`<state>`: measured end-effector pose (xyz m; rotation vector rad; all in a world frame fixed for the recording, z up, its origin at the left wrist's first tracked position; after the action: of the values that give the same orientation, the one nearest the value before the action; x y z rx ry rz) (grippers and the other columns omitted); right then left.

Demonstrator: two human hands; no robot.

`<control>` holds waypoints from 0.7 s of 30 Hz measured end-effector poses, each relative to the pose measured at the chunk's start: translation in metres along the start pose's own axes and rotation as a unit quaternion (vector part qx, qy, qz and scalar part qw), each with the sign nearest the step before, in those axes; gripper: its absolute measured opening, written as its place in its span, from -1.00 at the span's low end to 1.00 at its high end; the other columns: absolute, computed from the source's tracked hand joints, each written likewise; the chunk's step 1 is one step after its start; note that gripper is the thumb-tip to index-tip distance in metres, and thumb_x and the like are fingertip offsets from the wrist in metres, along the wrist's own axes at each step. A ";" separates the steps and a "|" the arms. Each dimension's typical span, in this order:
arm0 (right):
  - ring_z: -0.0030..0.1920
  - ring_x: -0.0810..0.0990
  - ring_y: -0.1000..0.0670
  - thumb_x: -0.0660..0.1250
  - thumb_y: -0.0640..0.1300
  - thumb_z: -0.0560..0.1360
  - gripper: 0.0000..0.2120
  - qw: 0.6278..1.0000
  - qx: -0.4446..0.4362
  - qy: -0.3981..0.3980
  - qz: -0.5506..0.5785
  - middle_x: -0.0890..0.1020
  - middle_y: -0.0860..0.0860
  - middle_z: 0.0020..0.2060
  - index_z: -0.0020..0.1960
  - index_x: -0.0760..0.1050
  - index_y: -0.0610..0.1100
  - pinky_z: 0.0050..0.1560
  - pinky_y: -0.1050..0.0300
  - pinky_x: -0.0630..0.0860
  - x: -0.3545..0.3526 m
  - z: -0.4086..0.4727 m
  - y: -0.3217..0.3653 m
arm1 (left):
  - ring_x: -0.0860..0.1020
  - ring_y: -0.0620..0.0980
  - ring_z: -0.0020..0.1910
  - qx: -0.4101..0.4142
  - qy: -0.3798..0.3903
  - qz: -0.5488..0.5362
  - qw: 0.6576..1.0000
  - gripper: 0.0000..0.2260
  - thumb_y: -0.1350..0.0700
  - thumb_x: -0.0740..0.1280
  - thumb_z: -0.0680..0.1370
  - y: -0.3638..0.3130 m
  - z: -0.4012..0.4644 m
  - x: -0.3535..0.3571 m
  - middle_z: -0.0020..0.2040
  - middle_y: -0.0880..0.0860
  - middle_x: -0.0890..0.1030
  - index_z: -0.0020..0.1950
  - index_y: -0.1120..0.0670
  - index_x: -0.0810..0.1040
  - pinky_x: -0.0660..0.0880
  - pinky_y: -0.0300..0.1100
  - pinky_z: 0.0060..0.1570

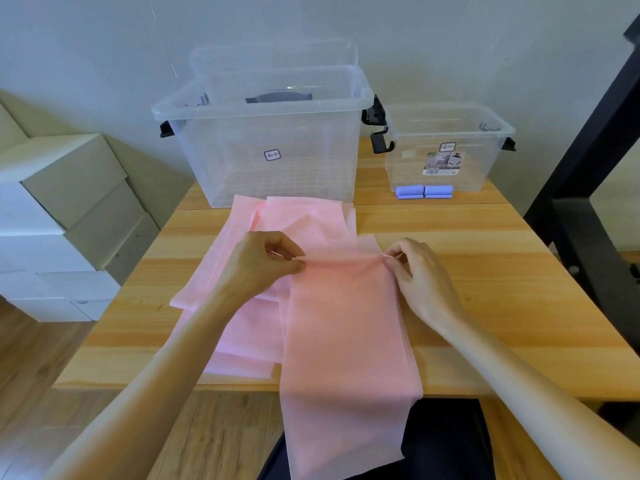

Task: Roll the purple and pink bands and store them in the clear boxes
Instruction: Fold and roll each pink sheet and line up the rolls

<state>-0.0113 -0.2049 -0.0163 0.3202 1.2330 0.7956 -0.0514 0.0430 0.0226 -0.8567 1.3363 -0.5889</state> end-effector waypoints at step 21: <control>-0.05 0.66 0.18 0.30 -0.01 0.50 -0.84 0.981 -0.025 -0.017 0.193 0.71 0.15 -0.17 -0.01 0.62 -0.01 -0.06 0.43 0.50 -0.198 -0.115 0.063 | 0.69 -0.14 -0.09 0.267 0.111 -0.003 0.957 -0.86 -0.17 0.45 0.40 -0.154 -0.125 -0.023 -0.09 -0.13 0.71 -0.13 -0.16 0.67 0.62 -0.11 -0.04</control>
<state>-0.1627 -0.3205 0.1261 0.5400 1.1312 1.1473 -0.1621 -0.0519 0.1590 -0.3573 1.2825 -1.0167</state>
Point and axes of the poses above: each hand's wrist, its own z-axis towards the middle knuckle, its own x-axis out of the palm, y = z × x, the point moved 4 cm from there along z, towards the middle knuckle
